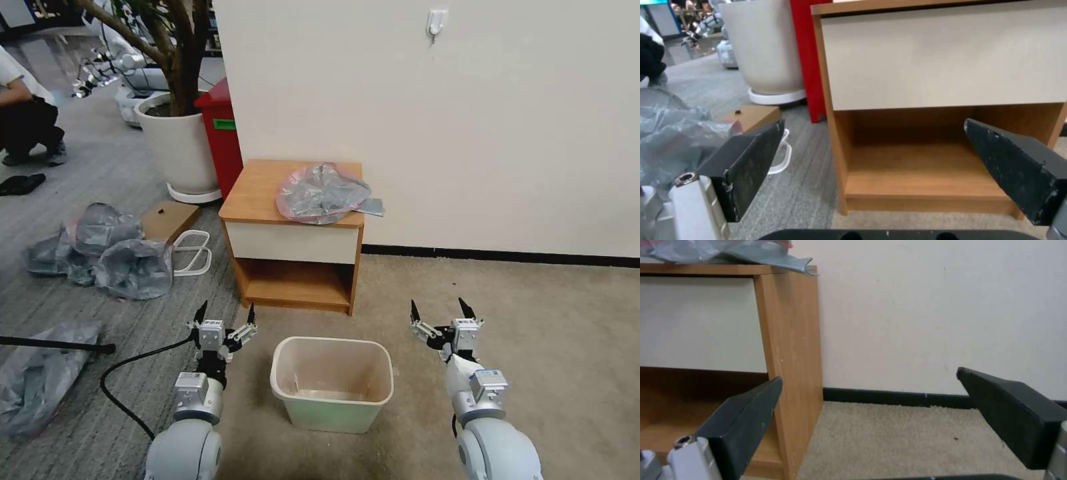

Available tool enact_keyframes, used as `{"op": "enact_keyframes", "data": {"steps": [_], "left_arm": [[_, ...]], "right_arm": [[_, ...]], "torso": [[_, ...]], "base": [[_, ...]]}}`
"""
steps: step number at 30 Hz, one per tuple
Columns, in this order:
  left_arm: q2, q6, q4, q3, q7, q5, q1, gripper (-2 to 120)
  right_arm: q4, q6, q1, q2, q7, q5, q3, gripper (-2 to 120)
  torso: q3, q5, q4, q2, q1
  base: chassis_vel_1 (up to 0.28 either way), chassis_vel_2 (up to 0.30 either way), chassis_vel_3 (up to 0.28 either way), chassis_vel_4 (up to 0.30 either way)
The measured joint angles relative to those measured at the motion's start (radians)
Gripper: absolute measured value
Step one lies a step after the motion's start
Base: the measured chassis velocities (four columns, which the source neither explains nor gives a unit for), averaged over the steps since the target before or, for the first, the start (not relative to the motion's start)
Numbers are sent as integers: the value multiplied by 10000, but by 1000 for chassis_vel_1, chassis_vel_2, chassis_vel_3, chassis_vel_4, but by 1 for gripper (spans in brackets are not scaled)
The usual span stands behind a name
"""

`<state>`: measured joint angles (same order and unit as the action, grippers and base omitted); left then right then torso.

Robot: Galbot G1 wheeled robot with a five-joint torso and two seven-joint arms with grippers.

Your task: Pick up the garbage bag from the table and place it over the trash can.

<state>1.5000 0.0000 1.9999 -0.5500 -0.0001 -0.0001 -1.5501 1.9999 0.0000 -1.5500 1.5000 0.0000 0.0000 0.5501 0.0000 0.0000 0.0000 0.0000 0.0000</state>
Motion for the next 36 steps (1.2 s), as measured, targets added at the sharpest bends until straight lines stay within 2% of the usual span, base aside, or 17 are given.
{"op": "enact_keyframes", "data": {"steps": [30, 35, 36], "left_arm": [[-19, 0, 25, -21, 0, -35, -24, 100], [-166, 13, 292, -221, 44, -357, -255, 95], [-327, 25, 544, -474, 81, -670, -476, 93]], "right_arm": [[26, 0, -11, -7, 2, 18, 1, 100], [352, -7, -124, -71, 39, 227, 8, 100], [680, -22, -241, -155, 107, 452, 31, 100]], "torso": [[0, -1, -1, 0, 0], [1, -7, -3, -1, 0], [0, -2, -4, -1, 0]], "base": [[0, 0, 0, 0], [0, 0, 0, 0], [0, 0, 0, 0]]}}
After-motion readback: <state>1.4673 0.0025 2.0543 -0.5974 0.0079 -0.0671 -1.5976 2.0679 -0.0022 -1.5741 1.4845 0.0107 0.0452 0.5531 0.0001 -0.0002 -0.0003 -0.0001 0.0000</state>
